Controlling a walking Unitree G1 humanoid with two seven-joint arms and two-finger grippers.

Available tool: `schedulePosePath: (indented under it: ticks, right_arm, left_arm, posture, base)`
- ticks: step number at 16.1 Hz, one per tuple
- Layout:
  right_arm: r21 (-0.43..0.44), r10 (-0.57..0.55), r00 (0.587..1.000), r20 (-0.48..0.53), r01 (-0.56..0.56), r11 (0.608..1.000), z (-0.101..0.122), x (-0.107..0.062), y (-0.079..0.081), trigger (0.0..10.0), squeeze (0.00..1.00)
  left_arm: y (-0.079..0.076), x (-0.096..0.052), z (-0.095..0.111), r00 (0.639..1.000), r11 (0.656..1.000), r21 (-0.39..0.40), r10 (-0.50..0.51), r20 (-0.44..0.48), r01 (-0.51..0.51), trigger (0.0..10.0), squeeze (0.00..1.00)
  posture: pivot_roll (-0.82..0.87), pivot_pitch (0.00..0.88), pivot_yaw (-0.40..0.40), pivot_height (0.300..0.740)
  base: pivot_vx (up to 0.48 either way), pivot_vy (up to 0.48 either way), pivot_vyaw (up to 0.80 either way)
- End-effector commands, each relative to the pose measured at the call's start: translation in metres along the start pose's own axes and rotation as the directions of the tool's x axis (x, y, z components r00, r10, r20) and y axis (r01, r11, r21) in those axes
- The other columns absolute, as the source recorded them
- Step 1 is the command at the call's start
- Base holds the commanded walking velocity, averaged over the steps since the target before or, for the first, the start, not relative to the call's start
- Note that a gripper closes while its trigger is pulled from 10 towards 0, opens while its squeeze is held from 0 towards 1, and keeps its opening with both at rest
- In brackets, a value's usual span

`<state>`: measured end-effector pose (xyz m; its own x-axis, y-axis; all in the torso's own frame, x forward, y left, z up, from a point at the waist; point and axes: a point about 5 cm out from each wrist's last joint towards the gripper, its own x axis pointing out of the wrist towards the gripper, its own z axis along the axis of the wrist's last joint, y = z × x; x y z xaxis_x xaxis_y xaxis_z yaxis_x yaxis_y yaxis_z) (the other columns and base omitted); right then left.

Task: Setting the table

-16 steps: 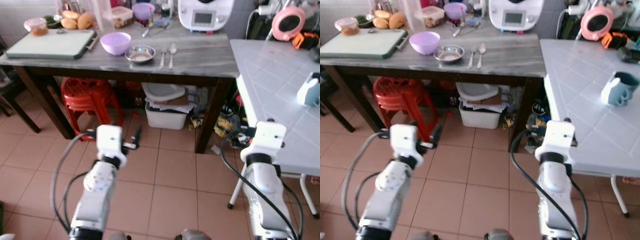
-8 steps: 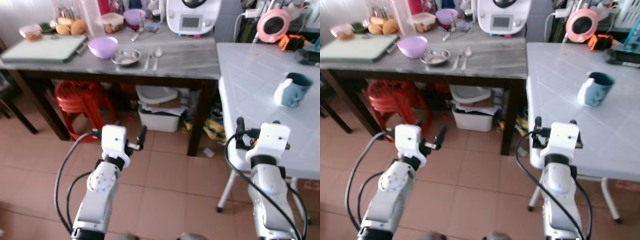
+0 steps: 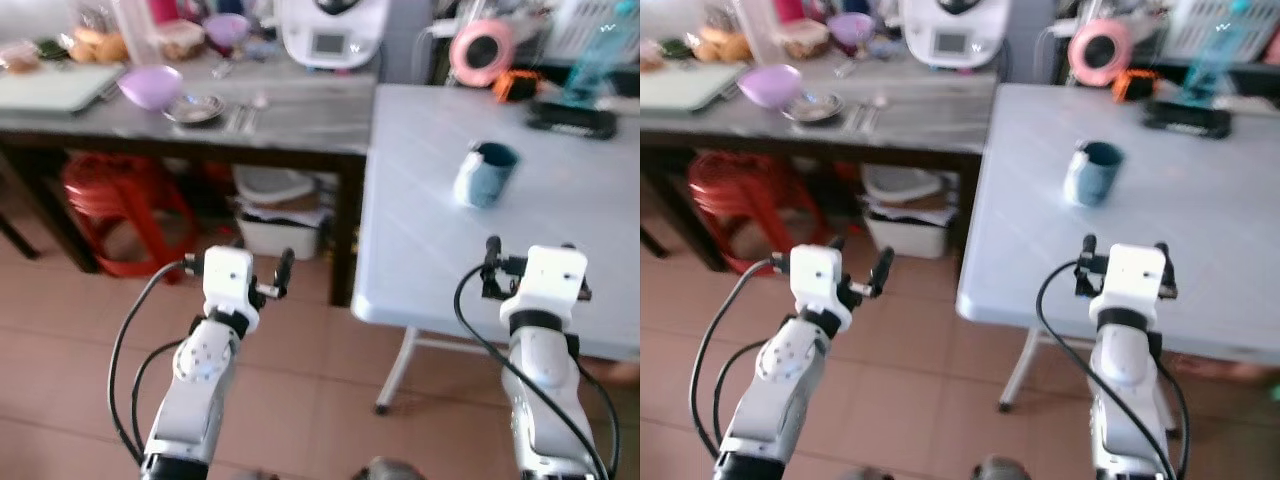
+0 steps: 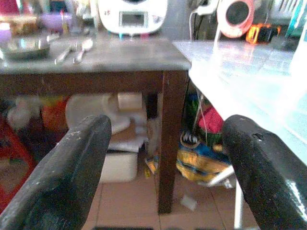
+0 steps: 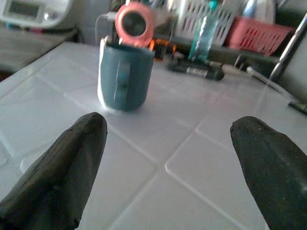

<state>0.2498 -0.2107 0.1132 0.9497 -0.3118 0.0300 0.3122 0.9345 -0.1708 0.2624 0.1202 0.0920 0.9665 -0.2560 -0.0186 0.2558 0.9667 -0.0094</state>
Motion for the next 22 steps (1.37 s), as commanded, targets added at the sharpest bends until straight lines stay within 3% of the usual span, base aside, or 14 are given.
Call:
schedulePosePath:
  ticks: [1, 8, 22]
  right_arm:
    - [0.009, 0.001, 1.000, -0.017, -0.001, 1.000, -0.001, 0.000, 0.005, 10.0, 0.00]
    - [0.030, 0.049, 0.999, -0.024, -0.048, 0.998, -0.002, -0.005, 0.013, 10.0, 0.00]
    - [0.033, 0.055, 0.998, -0.016, -0.055, 0.998, 0.001, 0.000, 0.016, 10.0, 0.00]
  left_arm:
    - [0.005, -0.001, 0.001, 1.000, 1.000, 0.017, 0.018, -0.002, -0.018, 10.0, 0.00]
    - [0.002, -0.003, 0.003, 1.000, 1.000, 0.014, -0.021, 0.013, 0.021, 10.0, 0.00]
    - [-0.002, -0.001, 0.003, 0.999, 0.999, -0.005, -0.041, 0.019, 0.042, 10.0, 0.00]
  posture:
    - [-0.05, 0.000, 0.028, 0.740]
    - [-0.04, 0.000, 0.020, 0.740]
    - [-0.05, 0.000, 0.033, 0.740]
  base:
    - [0.000, -0.368, 0.00]
    - [0.000, 0.000, 0.00]
    - [0.402, 0.000, 0.00]
